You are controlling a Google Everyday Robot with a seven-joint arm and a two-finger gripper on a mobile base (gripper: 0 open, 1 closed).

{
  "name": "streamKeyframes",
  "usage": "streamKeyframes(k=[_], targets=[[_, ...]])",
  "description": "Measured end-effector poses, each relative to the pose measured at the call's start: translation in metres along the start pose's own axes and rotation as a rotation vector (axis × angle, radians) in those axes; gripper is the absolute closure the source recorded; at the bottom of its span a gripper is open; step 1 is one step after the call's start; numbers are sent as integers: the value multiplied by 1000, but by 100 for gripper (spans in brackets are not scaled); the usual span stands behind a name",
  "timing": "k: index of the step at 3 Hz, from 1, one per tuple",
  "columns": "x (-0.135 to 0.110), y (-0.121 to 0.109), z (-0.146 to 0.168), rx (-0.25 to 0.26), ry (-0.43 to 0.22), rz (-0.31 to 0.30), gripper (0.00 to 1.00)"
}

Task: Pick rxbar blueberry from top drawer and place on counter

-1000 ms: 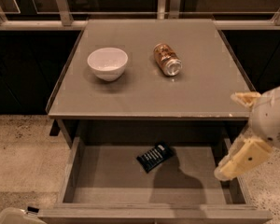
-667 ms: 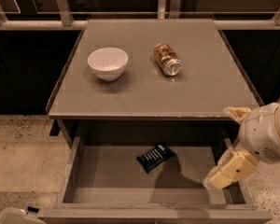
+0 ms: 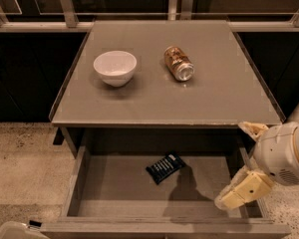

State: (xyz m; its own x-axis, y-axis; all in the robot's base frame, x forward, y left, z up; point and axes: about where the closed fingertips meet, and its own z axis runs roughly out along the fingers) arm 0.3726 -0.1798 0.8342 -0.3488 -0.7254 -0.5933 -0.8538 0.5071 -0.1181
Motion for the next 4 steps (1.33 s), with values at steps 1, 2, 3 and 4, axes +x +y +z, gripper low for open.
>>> streamKeyframes(k=[1, 2, 3, 4], targets=[[22, 9, 30, -5, -55, 87, 0], [33, 1, 62, -22, -83, 162, 0], [34, 0, 64, -21, -85, 167, 0], [35, 1, 66, 28, -57, 153, 0]])
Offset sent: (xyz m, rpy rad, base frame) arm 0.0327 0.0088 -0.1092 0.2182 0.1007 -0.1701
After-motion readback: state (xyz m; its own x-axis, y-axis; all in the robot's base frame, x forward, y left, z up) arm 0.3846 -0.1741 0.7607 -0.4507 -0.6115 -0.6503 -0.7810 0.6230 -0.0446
